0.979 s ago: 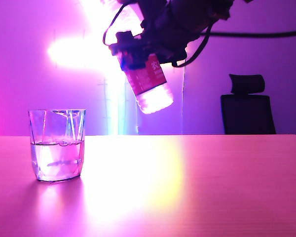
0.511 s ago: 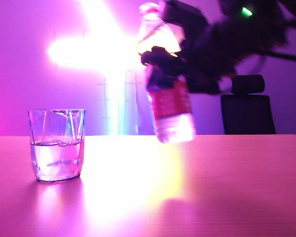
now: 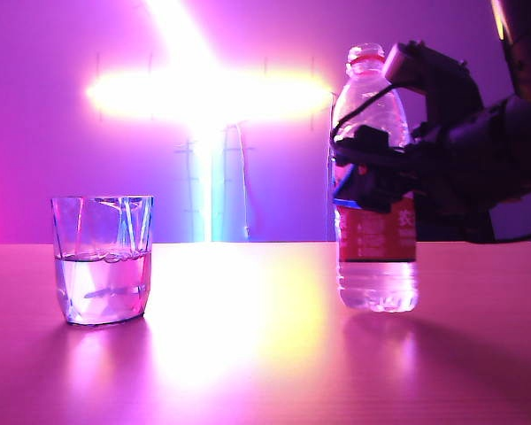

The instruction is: Pick up the mineral water bottle on the table and pour water into the mug until it's half full.

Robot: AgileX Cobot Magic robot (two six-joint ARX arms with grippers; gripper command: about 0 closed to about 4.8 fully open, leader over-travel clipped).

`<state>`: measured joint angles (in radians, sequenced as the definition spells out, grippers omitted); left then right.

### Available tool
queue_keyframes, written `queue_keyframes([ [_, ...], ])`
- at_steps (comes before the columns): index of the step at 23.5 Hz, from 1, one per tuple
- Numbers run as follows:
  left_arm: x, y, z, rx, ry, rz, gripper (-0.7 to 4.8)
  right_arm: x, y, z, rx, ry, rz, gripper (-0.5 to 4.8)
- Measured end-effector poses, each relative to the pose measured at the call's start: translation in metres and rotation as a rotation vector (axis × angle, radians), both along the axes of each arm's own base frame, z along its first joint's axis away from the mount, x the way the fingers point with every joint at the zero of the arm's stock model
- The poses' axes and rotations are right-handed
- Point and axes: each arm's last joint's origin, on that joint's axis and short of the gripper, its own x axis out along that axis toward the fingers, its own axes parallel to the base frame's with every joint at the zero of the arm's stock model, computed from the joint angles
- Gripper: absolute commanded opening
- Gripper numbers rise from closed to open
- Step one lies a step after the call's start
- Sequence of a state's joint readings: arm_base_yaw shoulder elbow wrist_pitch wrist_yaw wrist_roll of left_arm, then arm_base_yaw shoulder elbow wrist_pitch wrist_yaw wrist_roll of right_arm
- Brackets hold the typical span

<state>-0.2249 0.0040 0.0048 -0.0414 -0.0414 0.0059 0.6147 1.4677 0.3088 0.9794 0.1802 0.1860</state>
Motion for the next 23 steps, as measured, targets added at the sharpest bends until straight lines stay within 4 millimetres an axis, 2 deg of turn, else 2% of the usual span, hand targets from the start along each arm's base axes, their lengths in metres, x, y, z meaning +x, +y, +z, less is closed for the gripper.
queue_keyframes([
  [14, 0.001, 0.003, 0.0, 0.0, 0.0, 0.034, -0.02, 0.005, 0.003, -0.013, 0.026, -0.044, -0.001, 2.85],
  [16, 0.001, 0.003, 0.0, 0.0, 0.0, 0.034, -0.02, 0.005, 0.004, -0.014, 0.029, -0.048, -0.001, 3.19],
  [18, 0.001, 0.003, 0.0, 0.0, 0.0, 0.034, -0.02, 0.005, 0.004, -0.014, 0.029, -0.048, -0.001, 3.23],
  [23, 0.001, 0.003, 0.0, 0.0, 0.0, 0.034, -0.02, 0.005, 0.004, -0.014, 0.027, -0.046, 0.006, 4.39],
])
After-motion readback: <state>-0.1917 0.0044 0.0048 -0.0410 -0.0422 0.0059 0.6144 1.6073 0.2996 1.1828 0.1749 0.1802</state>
